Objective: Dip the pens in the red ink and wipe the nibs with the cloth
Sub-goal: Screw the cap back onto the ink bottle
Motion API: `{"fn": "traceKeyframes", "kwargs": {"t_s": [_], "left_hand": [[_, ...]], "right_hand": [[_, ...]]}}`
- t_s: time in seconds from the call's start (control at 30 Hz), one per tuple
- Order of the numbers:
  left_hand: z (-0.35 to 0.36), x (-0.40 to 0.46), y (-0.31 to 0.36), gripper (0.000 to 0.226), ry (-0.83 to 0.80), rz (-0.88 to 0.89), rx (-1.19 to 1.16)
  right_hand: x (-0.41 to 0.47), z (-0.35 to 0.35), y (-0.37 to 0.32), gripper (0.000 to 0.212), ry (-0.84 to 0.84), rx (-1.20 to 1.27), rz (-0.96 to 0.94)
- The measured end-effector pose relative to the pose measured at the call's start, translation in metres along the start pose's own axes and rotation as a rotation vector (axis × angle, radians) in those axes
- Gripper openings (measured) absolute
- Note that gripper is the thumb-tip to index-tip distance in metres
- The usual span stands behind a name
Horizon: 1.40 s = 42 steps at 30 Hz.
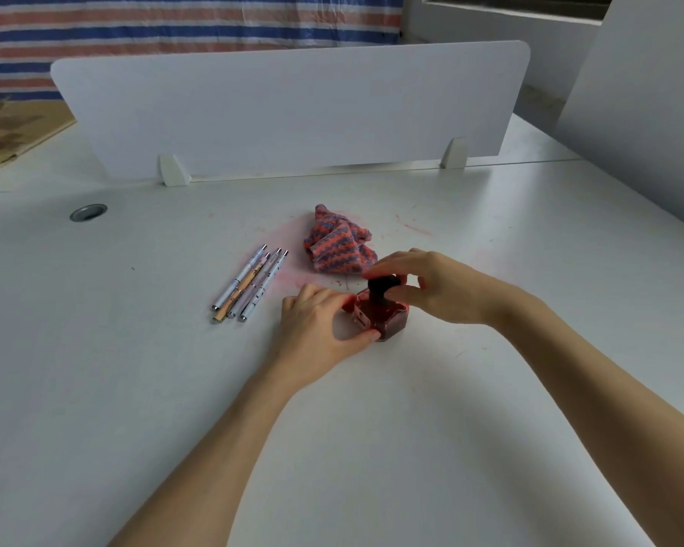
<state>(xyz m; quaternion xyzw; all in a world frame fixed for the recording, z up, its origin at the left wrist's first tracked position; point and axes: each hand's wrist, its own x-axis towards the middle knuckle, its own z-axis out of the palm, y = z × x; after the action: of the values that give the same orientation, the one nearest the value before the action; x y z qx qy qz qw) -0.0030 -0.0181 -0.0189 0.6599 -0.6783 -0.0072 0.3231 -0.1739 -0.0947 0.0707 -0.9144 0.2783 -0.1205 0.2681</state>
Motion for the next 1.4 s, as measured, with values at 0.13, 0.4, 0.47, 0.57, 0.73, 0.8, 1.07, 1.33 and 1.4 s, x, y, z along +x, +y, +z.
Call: {"fn": "traceKeyframes", "kwargs": {"t_s": [0.13,0.4,0.47,0.57,0.73,0.8,1.07,1.33,1.4], "left_hand": [[-0.001,0.0,0.001,0.062,-0.01,-0.006,-0.016],[-0.002,0.0,0.002,0.06,0.003,0.004,-0.021],[-0.003,-0.001,0.003,0.059,0.008,0.011,-0.031],[-0.004,-0.001,0.004,0.06,0.007,0.01,-0.029],[-0.005,-0.001,0.005,0.061,-0.009,0.004,-0.035],[-0.004,-0.001,0.005,0.06,-0.014,-0.001,-0.037],[-0.005,0.0,0.005,0.058,-0.004,0.017,-0.019],[-0.005,0.0,0.003,0.06,-0.02,0.023,-0.009],[-0.006,0.0,0.004,0.063,-0.019,0.009,0.007]], "right_hand": [[0.004,0.004,-0.006,0.04,0.115,-0.292,0.101],[0.001,0.001,-0.003,0.029,0.052,-0.119,0.045],[0.002,0.002,-0.006,0.04,0.089,-0.218,0.08],[0.0,0.0,-0.007,0.039,0.015,-0.119,0.028],[0.003,0.002,-0.009,0.043,0.065,-0.316,0.092],[0.004,0.002,-0.009,0.048,0.052,-0.307,0.094],[0.0,0.001,-0.009,0.027,0.035,-0.214,0.037],[-0.001,0.008,-0.01,0.029,0.107,-0.297,0.048],[-0.002,0.01,-0.007,0.029,0.14,-0.253,0.05]]}}
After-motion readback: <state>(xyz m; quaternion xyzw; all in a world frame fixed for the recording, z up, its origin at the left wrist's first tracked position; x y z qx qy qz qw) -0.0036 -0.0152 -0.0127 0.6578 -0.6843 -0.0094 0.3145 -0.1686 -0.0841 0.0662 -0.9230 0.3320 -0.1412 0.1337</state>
